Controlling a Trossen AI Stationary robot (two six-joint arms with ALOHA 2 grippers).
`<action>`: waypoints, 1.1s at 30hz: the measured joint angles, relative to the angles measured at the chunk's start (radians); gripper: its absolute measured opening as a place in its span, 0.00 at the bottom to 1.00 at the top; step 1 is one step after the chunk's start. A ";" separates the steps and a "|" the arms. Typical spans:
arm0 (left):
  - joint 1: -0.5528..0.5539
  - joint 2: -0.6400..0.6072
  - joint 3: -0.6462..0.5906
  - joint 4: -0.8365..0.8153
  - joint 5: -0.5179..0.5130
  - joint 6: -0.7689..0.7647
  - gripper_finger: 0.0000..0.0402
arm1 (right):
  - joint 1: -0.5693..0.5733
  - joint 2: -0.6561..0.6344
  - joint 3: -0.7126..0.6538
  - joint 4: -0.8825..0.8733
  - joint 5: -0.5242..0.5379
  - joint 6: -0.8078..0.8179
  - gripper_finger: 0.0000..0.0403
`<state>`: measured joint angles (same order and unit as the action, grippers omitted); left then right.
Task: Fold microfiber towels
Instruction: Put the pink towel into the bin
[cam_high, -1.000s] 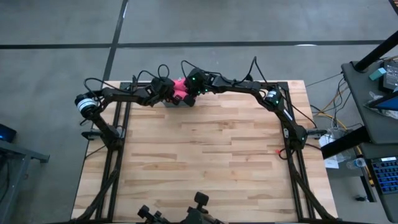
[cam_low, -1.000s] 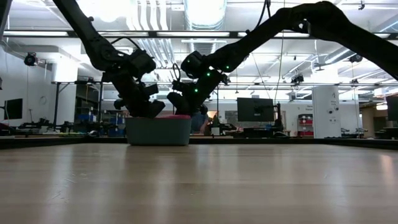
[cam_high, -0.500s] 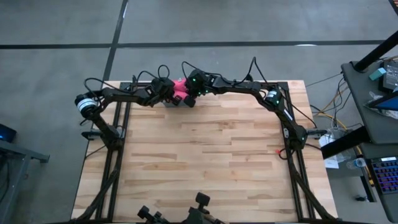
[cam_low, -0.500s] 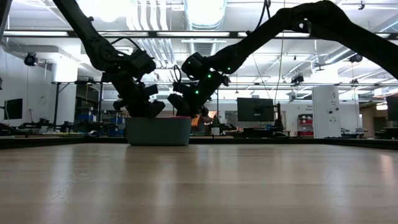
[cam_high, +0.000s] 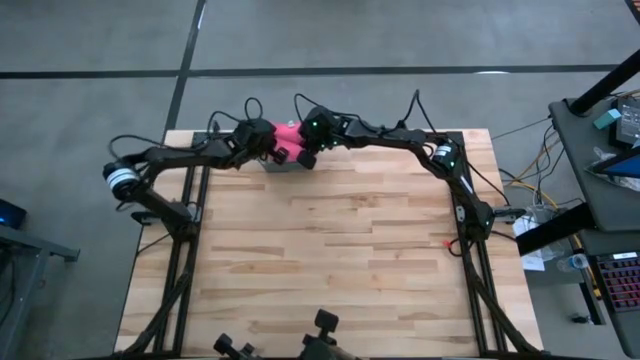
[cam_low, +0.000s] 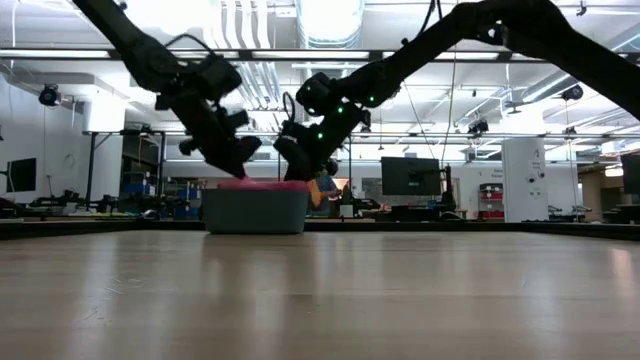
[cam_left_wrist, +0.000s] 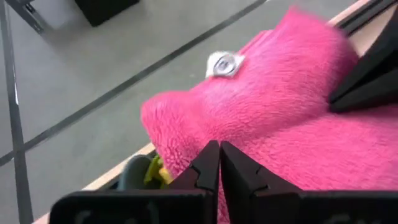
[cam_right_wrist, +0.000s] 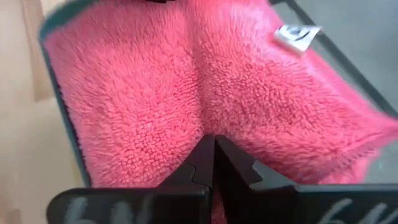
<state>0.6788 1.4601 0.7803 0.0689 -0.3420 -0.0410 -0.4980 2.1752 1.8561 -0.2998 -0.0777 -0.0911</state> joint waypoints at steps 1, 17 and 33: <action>0.000 -0.019 0.000 -0.013 0.000 0.002 0.00 | 0.000 -0.009 0.000 0.001 -0.001 -0.004 0.02; 0.056 -0.002 0.001 0.090 -0.008 0.109 0.00 | -0.060 -0.048 0.002 0.094 0.002 -0.036 0.02; 0.066 0.159 0.005 0.108 -0.014 0.073 0.00 | -0.066 0.033 0.003 0.082 -0.009 -0.051 0.02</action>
<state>0.7452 1.6196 0.7849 0.1766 -0.3561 0.0322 -0.5636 2.2079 1.8587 -0.2176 -0.0872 -0.1422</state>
